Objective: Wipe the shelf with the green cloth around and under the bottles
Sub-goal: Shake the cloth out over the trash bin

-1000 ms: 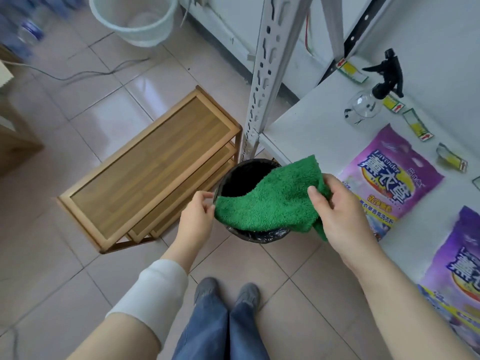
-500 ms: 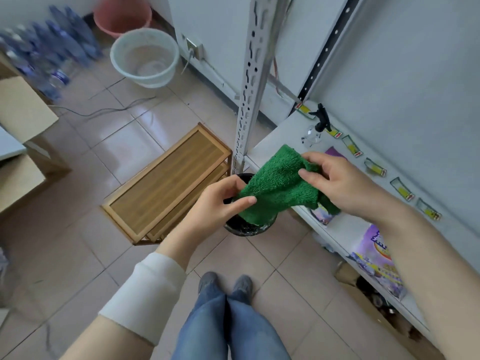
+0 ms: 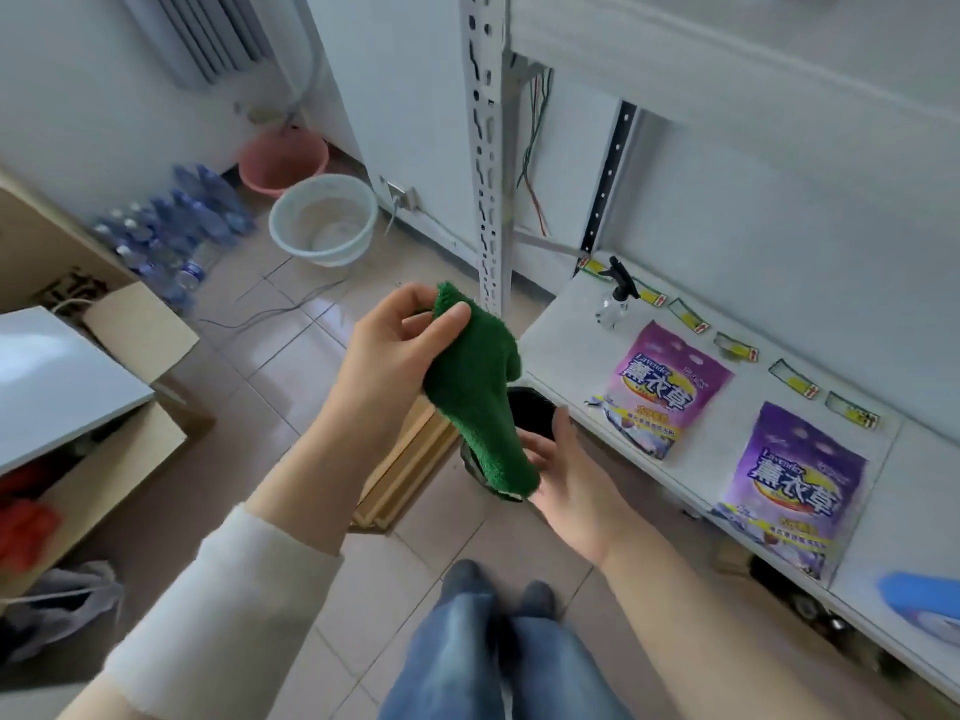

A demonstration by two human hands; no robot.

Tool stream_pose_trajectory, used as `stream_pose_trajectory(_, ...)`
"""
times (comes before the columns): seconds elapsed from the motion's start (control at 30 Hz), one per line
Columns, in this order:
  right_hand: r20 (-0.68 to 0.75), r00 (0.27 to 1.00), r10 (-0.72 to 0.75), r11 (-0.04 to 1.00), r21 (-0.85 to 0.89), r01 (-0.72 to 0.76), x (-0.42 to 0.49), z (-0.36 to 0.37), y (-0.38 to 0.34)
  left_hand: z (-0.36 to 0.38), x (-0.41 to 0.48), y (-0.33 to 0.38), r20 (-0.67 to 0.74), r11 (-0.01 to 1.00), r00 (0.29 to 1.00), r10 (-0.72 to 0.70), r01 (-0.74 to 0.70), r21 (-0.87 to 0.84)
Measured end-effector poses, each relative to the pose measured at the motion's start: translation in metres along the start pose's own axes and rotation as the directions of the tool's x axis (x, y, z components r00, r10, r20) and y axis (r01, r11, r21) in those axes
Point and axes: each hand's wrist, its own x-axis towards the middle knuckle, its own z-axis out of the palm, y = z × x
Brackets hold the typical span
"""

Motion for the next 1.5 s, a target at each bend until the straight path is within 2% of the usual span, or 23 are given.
stream_pose_trajectory(0.1,0.033,0.991,-0.128,0.991,0.047,0.127,0.005,0.026,-0.006,-0.015,-0.005,0.007,-0.020,0.999,0.999,-0.034,0.034,-0.004)
stream_pose_trajectory(0.2,0.124,0.980,-0.153,0.973,0.192,0.128,0.009,0.039,-0.021,-0.029,-0.008,0.015,0.004,0.999,0.999,-0.046,0.046,-0.010)
stream_pose_trajectory(0.37,0.197,0.963,-0.182,0.973,0.180,0.146,0.002,0.053,-0.049,-0.048,-0.006,0.031,0.042,1.000,0.999,-0.021,0.021,0.001)
stream_pose_trajectory(0.47,0.139,0.961,-0.239,0.964,0.150,0.218,-0.006,0.056,-0.060,-0.062,-0.002,0.039,0.036,0.999,0.999,-0.020,0.021,-0.038)
stream_pose_trajectory(0.57,0.012,0.958,-0.288,0.950,0.131,0.284,-0.020,0.061,-0.071,-0.071,0.002,0.046,0.055,0.999,0.998,-0.029,0.031,-0.039)
stream_pose_trajectory(0.7,-0.140,0.918,-0.371,0.919,0.089,0.385,-0.040,0.069,-0.088,-0.075,0.009,0.055,0.092,0.999,0.995,-0.026,0.030,-0.042)
stream_pose_trajectory(0.87,-0.260,0.872,-0.414,0.908,-0.190,0.374,-0.053,0.073,-0.105,-0.070,0.016,0.067,0.105,0.998,0.994,-0.012,0.017,-0.053)
stream_pose_trajectory(1.0,-0.341,0.820,-0.459,0.884,-0.267,0.383,-0.060,0.076,-0.113,-0.067,0.021,0.073,0.128,1.000,0.992,-0.010,0.013,-0.022)
stream_pose_trajectory(1.13,-0.279,0.716,-0.640,0.738,-0.483,0.472,-0.078,0.082,-0.121,-0.069,0.025,0.080,0.213,0.999,0.977,0.002,-0.012,0.047)
stream_pose_trajectory(1.2,-0.253,0.639,-0.727,0.602,-0.682,0.415,-0.086,0.083,-0.127,-0.071,0.028,0.088,0.246,0.989,0.969,0.034,-0.068,0.131)
stream_pose_trajectory(1.27,-0.216,0.521,-0.826,0.426,-0.844,0.327,-0.095,0.084,-0.136,-0.071,0.029,0.098,0.265,0.959,0.962,0.069,-0.137,0.246)
stream_pose_trajectory(1.3,-0.188,0.465,-0.865,0.346,-0.894,0.284,-0.100,0.085,-0.141,-0.070,0.030,0.102,0.269,0.933,0.958,0.095,-0.180,0.311)
stream_pose_trajectory(1.37,-0.135,0.398,-0.907,0.235,-0.948,0.214,-0.106,0.087,-0.150,-0.067,0.030,0.110,0.281,0.848,0.947,0.155,-0.273,0.454)
stream_pose_trajectory(1.43,-0.103,0.340,-0.935,0.166,-0.973,0.160,-0.115,0.090,-0.159,-0.062,0.030,0.120,0.297,0.743,0.931,0.209,-0.349,0.571)
stream_pose_trajectory(1.5,-0.080,0.290,-0.954,0.119,-0.986,0.118,-0.123,0.093,-0.169,-0.056,0.031,0.129,0.296,0.688,0.918,0.263,-0.394,0.609)
